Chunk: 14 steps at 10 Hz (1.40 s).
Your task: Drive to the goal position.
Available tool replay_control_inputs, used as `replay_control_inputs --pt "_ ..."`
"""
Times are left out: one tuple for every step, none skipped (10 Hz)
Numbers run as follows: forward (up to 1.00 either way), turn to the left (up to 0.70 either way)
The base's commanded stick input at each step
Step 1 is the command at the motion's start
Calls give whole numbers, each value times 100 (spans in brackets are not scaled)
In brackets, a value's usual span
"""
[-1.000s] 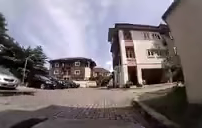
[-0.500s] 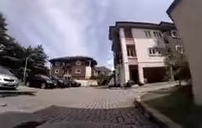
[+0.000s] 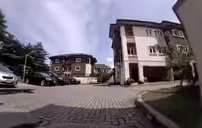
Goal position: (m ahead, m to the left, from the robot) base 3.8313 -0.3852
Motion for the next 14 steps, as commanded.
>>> replay_control_inputs --pt "30 0" --pt "30 0" --pt "30 0" --pt "30 0" --pt "30 0" --pt "30 0" --pt "30 0" --pt "30 0" --pt "30 0" --pt "30 0" --pt "30 0" --pt "30 0" --pt "30 0" --pt "30 0"
